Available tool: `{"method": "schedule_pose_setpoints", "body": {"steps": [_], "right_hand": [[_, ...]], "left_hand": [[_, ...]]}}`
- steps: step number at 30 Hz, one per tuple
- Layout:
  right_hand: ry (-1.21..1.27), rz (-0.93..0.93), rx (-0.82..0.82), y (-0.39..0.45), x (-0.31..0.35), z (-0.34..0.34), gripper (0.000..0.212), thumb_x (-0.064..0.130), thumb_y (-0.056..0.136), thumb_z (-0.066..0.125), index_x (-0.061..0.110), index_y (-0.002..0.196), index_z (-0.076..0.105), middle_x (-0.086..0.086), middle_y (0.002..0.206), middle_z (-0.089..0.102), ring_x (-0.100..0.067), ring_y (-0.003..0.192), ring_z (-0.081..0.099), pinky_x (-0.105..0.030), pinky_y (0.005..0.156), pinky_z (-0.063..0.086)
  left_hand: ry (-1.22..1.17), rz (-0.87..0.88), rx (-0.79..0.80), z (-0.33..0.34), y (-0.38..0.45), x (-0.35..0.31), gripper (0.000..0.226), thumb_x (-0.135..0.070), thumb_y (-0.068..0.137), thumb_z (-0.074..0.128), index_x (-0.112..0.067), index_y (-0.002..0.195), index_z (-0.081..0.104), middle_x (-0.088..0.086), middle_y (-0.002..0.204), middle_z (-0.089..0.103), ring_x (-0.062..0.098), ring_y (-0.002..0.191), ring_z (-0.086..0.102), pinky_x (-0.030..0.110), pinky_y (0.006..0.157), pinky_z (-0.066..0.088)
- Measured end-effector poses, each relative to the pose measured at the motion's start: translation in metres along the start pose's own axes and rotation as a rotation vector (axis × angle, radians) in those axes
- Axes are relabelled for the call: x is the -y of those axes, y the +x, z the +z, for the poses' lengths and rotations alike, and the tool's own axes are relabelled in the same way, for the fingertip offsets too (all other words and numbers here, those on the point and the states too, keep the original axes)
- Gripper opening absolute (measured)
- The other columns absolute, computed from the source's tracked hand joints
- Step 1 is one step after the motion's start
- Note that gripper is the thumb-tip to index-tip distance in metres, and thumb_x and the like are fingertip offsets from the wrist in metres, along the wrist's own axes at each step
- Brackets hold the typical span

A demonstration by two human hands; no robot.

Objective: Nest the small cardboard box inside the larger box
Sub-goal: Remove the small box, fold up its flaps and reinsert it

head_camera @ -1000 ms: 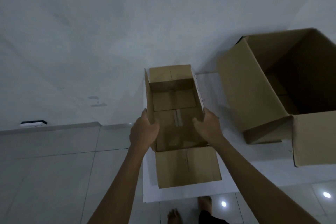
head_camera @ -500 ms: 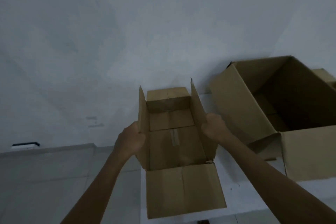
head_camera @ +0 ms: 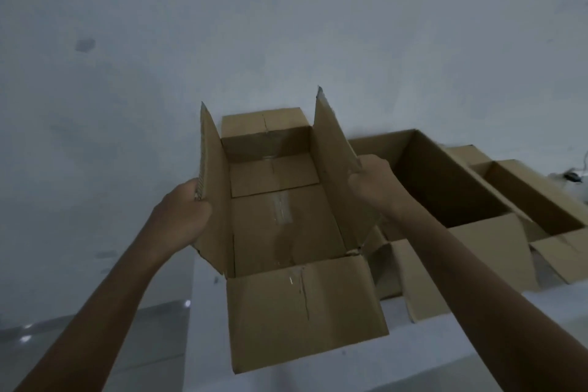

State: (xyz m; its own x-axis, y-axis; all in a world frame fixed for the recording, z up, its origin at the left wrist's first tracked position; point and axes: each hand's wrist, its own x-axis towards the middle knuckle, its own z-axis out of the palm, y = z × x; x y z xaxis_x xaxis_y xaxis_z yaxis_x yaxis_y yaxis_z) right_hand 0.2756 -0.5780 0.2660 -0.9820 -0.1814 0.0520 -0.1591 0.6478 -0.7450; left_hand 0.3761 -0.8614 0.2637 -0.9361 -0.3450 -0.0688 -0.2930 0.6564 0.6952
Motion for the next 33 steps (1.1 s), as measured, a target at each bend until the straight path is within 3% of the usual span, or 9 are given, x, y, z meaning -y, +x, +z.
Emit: {"method": "schedule_pose_setpoints", "body": {"steps": [8, 14, 18, 21, 24, 27, 33], "right_hand": [[0.058, -0.070, -0.123, -0.017, -0.080, -0.149, 0.027, -0.003, 0.083, 0.045, 0.009, 0.059, 0.037, -0.004, 0.060, 0.041, -0.015, 0.048, 0.037, -0.011, 0.034, 0.027], [0.011, -0.094, -0.160, -0.008, -0.118, -0.235, 0.027, 0.000, 0.083, 0.045, 0.012, 0.060, 0.038, -0.005, 0.065, 0.043, -0.015, 0.051, 0.040, -0.021, 0.043, 0.028], [-0.074, -0.105, -0.189, 0.011, -0.139, -0.277, 0.026, 0.000, 0.084, 0.045, 0.009, 0.061, 0.037, -0.006, 0.064, 0.041, -0.016, 0.050, 0.037, -0.022, 0.044, 0.028], [-0.128, -0.099, -0.202, 0.030, -0.161, -0.289, 0.035, -0.002, 0.083, 0.045, 0.013, 0.057, 0.027, -0.005, 0.060, 0.033, -0.016, 0.050, 0.031, -0.024, 0.046, 0.024], [-0.133, -0.060, -0.211, 0.051, -0.187, -0.279, 0.033, -0.001, 0.086, 0.046, 0.012, 0.057, 0.034, -0.005, 0.060, 0.037, -0.016, 0.049, 0.035, -0.022, 0.047, 0.026], [-0.140, -0.038, -0.223, 0.066, -0.208, -0.262, 0.029, -0.001, 0.088, 0.045, 0.010, 0.062, 0.042, -0.004, 0.061, 0.042, -0.015, 0.049, 0.040, -0.020, 0.046, 0.027], [-0.149, -0.054, -0.141, 0.095, -0.236, -0.238, 0.027, -0.005, 0.083, 0.044, 0.009, 0.061, 0.039, -0.007, 0.061, 0.041, -0.018, 0.052, 0.038, -0.025, 0.046, 0.028]], "left_hand": [[-0.093, 0.087, -0.151, 0.065, -0.057, -0.153, 0.023, -0.013, 0.094, 0.045, -0.027, 0.097, 0.063, 0.000, 0.087, 0.068, 0.028, 0.080, 0.067, 0.050, 0.077, 0.058], [-0.184, 0.097, -0.169, 0.108, -0.075, -0.231, 0.023, -0.012, 0.094, 0.046, -0.021, 0.090, 0.067, 0.004, 0.089, 0.070, 0.029, 0.081, 0.067, 0.047, 0.077, 0.056], [-0.270, 0.096, -0.164, 0.139, -0.062, -0.262, 0.022, -0.012, 0.095, 0.046, -0.024, 0.094, 0.065, -0.003, 0.089, 0.069, 0.022, 0.081, 0.067, 0.034, 0.066, 0.054], [-0.276, 0.077, -0.153, 0.168, -0.047, -0.273, 0.023, -0.012, 0.095, 0.045, -0.024, 0.091, 0.064, 0.002, 0.092, 0.069, 0.025, 0.083, 0.067, 0.037, 0.073, 0.056], [-0.227, 0.070, -0.147, 0.198, -0.028, -0.270, 0.024, -0.015, 0.095, 0.043, -0.013, 0.105, 0.065, 0.012, 0.101, 0.071, 0.031, 0.089, 0.068, 0.049, 0.082, 0.056], [-0.172, 0.077, -0.131, 0.220, -0.005, -0.259, 0.029, -0.017, 0.092, 0.041, -0.010, 0.107, 0.064, 0.014, 0.099, 0.071, 0.034, 0.089, 0.068, 0.053, 0.083, 0.056], [-0.070, 0.029, -0.095, 0.252, 0.039, -0.233, 0.029, -0.018, 0.089, 0.039, -0.004, 0.101, 0.062, 0.019, 0.094, 0.069, 0.037, 0.085, 0.066, 0.038, 0.070, 0.051]]}}
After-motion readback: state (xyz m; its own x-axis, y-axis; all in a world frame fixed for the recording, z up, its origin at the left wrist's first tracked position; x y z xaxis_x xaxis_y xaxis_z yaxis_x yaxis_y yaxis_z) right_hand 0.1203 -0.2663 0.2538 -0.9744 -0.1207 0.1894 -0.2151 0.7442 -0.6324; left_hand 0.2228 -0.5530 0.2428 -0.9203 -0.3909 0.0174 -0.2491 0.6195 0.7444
